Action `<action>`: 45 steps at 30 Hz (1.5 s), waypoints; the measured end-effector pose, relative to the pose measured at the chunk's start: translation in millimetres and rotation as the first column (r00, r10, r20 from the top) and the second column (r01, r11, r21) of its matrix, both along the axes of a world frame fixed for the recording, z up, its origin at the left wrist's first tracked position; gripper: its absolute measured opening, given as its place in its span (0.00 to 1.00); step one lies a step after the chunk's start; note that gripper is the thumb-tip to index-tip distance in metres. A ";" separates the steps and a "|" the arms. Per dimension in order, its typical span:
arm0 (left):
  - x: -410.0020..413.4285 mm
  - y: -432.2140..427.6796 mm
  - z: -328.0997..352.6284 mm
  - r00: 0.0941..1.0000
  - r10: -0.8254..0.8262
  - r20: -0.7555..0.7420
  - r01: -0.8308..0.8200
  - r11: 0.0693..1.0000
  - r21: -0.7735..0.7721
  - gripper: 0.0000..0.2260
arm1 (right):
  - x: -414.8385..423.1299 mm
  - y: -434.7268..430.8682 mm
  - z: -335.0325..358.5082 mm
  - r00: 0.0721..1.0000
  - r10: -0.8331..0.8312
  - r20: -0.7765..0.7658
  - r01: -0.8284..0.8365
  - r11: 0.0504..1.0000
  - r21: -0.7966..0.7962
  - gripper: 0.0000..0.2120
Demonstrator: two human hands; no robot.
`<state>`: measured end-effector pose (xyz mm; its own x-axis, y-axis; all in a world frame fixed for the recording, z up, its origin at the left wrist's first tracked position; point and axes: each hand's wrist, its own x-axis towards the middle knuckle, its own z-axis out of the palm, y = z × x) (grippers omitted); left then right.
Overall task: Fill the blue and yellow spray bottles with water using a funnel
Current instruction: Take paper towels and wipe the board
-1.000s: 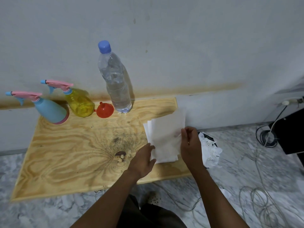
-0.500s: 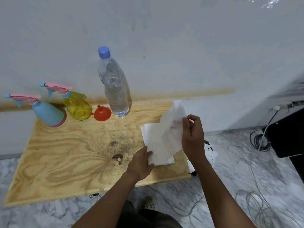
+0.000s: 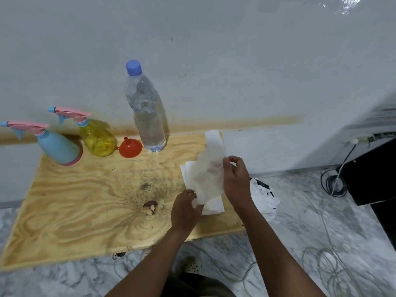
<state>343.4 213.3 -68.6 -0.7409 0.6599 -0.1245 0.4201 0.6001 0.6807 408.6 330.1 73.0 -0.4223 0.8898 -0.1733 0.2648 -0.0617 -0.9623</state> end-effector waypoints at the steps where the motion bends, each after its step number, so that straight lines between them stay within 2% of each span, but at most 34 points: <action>1: -1.3 -0.8 0.2 1.000 -0.012 -0.018 0.012 1.000 -0.018 0.14 | -0.3 -0.2 0.8 1.000 -0.010 -0.001 0.010 1.000 0.008 0.05; 6: -5.2 -7.0 -6.8 0.999 -0.014 -0.039 0.009 0.989 -0.144 0.12 | -0.5 2.9 12.2 0.998 -0.050 -0.049 0.053 0.996 0.078 0.05; 9: -4.0 -10.5 -5.3 0.996 0.071 0.060 -0.065 0.992 -0.106 0.13 | 0.9 7.4 25.2 0.992 -0.060 -0.110 0.073 0.990 0.122 0.05; 11: -3.7 -12.1 -3.9 0.996 0.067 0.054 -0.061 0.992 -0.110 0.13 | 0.8 11.3 30.8 0.991 -0.046 -0.122 0.065 0.985 0.157 0.04; 14: -4.7 -14.6 -5.6 0.997 -0.029 -0.068 0.019 0.989 -0.149 0.18 | 0.2 15.6 33.0 0.994 -0.021 -0.103 0.039 0.984 0.176 0.02; 16: -6.9 -18.7 -4.8 0.994 -0.084 -0.068 0.074 0.988 -0.136 0.25 | 0.8 16.5 33.9 0.996 -0.008 -0.094 0.025 0.984 0.178 0.01; 18: -10.8 -20.6 0.2 0.973 -0.221 -0.062 0.204 0.958 -0.204 0.27 | 1.2 14.4 35.9 0.995 0.033 -0.089 -0.016 0.982 0.186 0.05; 21: -23.8 -23.5 11.3 0.925 -0.359 0.127 0.380 0.858 -0.347 0.30 | -3.1 7.7 40.1 0.990 0.123 -0.063 -0.109 0.976 0.186 0.09; 23: -37.6 -27.5 14.1 0.884 -0.404 0.236 0.466 0.810 -0.357 0.37 | -8.2 1.6 44.7 0.983 0.177 -0.056 -0.164 0.969 0.184 0.10; 24: -44.0 -31.6 19.0 0.875 -0.410 0.258 0.477 0.817 -0.323 0.39 | -11.2 -1.5 47.5 0.977 0.205 -0.062 -0.191 0.966 0.176 0.11; 26: -53.7 -41.4 39.0 0.875 -0.359 0.325 0.412 0.904 -0.111 0.39 | -17.6 -8.5 53.8 0.963 0.254 -0.091 -0.239 0.960 0.148 0.13; 28: -58.6 -51.4 69.6 0.846 -0.248 0.472 0.175 0.965 0.195 0.33 | -25.8 -16.6 58.3 0.948 0.289 -0.137 -0.273 0.954 0.124 0.14; 29: -60.6 -56.3 85.4 0.824 -0.234 0.516 0.078 0.949 0.305 0.35 | -31.1 -21.3 60.2 0.939 0.300 -0.166 -0.286 0.953 0.106 0.15; 32: -73.2 -71.9 116.1 0.878 -0.221 0.426 -0.010 0.879 0.477 0.37 | -50.5 -37.1 62.3 0.915 0.336 -0.224 -0.333 0.942 0.051 0.14; 33: -77.4 -77.4 123.8 0.891 -0.181 0.416 -0.058 0.864 0.501 0.32 | -58.2 -43.7 62.4 0.911 0.355 -0.210 -0.348 0.935 0.070 0.13; 35: -83.6 -84.7 136.5 0.893 -0.113 0.436 -0.140 0.850 0.507 0.14 | -73.5 -57.1 60.4 0.909 0.389 -0.149 -0.363 0.915 0.174 0.10; 38: -96.9 -98.2 143.2 0.888 -0.036 0.458 -0.214 0.850 0.482 0.18 | -93.5 -74.7 49.5 0.892 0.447 -0.066 -0.420 0.874 0.245 0.06; 42: -115.9 -124.6 142.7 0.902 -0.008 0.432 -0.213 0.862 0.460 0.13 | -116.3 -100.5 29.3 0.781 0.624 0.016 -0.623 0.777 0.090 0.08; 45: -130.9 -147.1 137.3 0.865 -0.044 0.501 -0.205 0.878 0.431 0.17 | -135.4 -122.1 13.4 0.736 0.671 0.090 -0.677 0.731 0.090 0.08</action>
